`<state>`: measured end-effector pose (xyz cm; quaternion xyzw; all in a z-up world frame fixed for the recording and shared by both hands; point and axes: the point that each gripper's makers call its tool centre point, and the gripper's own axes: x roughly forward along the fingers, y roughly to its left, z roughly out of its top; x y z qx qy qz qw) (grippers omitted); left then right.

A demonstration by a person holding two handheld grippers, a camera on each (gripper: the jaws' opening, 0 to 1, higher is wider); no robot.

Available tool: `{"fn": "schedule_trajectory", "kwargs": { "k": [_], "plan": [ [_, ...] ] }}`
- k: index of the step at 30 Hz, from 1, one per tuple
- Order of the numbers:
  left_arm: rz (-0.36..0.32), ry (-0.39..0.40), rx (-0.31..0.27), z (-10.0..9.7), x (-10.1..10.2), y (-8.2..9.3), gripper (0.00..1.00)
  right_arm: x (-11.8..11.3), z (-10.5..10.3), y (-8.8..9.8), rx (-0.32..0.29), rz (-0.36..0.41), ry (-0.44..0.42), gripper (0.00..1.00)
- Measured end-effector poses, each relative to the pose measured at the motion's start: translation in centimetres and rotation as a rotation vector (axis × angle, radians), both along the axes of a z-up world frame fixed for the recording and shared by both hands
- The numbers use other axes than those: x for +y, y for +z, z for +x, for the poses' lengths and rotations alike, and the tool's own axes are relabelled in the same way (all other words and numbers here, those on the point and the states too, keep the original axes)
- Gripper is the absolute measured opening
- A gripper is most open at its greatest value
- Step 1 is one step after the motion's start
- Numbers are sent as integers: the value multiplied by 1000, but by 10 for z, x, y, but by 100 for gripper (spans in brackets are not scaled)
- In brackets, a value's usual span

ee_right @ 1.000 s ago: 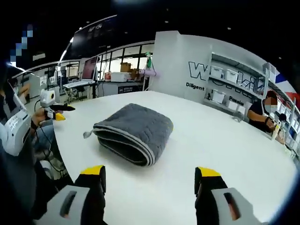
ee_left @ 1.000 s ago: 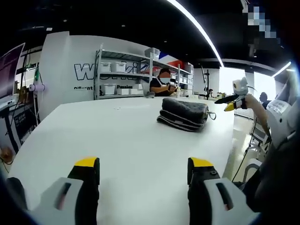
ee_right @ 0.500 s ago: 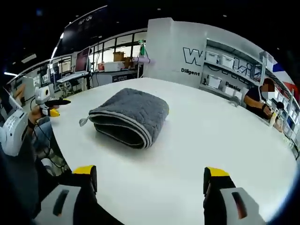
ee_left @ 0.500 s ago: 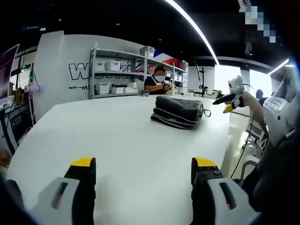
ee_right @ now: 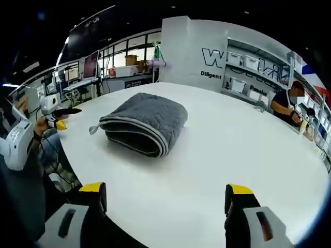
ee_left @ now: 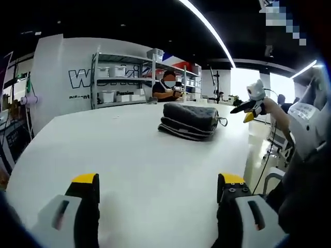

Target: Fold the towel on the table until its edges align and the towel forms a compact rectangular stack.

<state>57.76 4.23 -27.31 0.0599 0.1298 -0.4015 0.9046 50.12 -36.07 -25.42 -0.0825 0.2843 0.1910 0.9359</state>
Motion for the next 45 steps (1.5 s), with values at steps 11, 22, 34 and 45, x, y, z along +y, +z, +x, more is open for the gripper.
{"fn": "schedule_trajectory", "kwargs": {
  "k": [11,22,34,45],
  "plan": [
    [30,-33,7,-3,-15,-4,99,-10,-3,-1,2,3,-14,99],
    [118,12,-57,5,-46,7,99,-6,-3,-13,0,17,51,99],
    [139,-54,-93,-8,-85,26,99,-8,10,-6,-127,110,143,99],
    [160,-68,-107,-13,-92,27,99,-9,19,-3,-167,135,185,99]
  ]
}}
